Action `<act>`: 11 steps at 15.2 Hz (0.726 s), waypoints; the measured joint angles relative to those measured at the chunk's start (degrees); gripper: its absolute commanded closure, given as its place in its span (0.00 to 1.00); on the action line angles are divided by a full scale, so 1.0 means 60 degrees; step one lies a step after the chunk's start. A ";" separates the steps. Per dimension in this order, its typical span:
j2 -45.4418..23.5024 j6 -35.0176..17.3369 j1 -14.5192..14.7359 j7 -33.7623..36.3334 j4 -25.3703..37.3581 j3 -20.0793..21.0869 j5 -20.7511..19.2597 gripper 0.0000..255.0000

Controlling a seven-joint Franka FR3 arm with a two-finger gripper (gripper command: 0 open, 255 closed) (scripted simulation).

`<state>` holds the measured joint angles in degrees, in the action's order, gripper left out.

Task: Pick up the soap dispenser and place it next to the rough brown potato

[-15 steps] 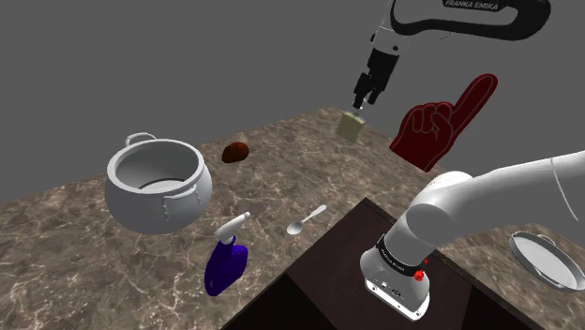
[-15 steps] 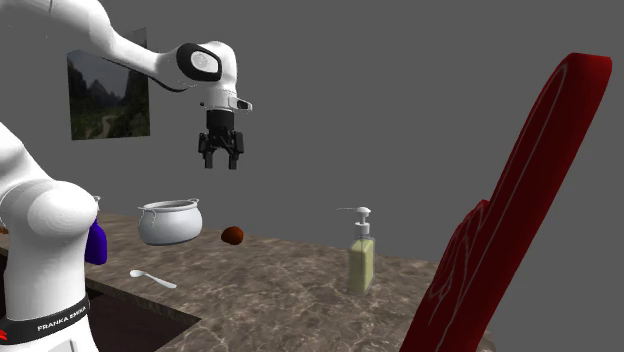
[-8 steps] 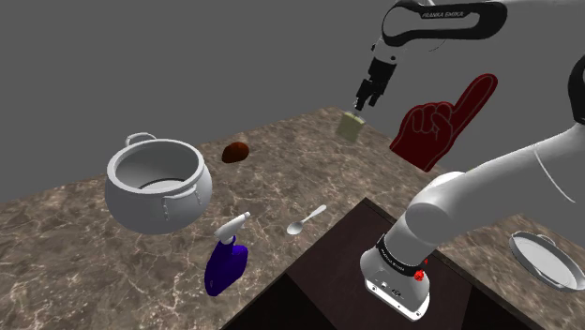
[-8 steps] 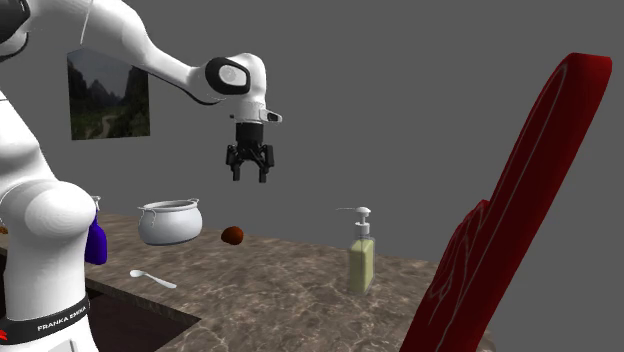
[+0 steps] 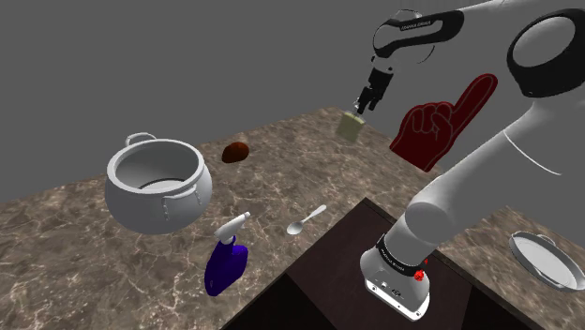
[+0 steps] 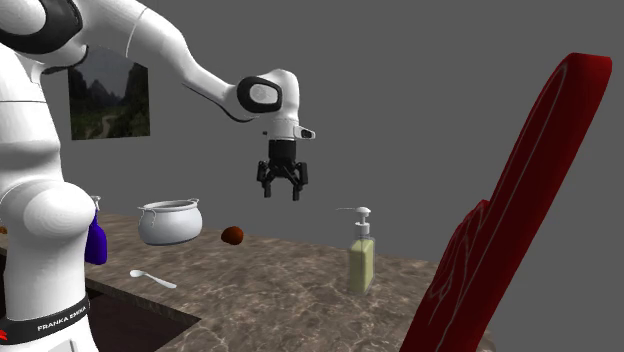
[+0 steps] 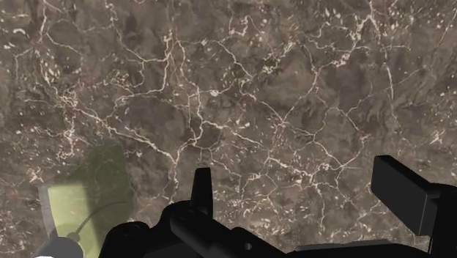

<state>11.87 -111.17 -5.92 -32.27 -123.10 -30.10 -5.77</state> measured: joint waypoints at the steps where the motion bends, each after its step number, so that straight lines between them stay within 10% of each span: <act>1: -0.0335 -0.0091 -0.0024 -0.0269 0.0218 -0.0161 0.0151 0.00; 11: -0.4339 -0.0628 -0.1041 -0.3134 0.2954 -0.0976 0.2573 0.00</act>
<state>-14.17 -114.93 -12.16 -51.07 -105.37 -35.96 9.67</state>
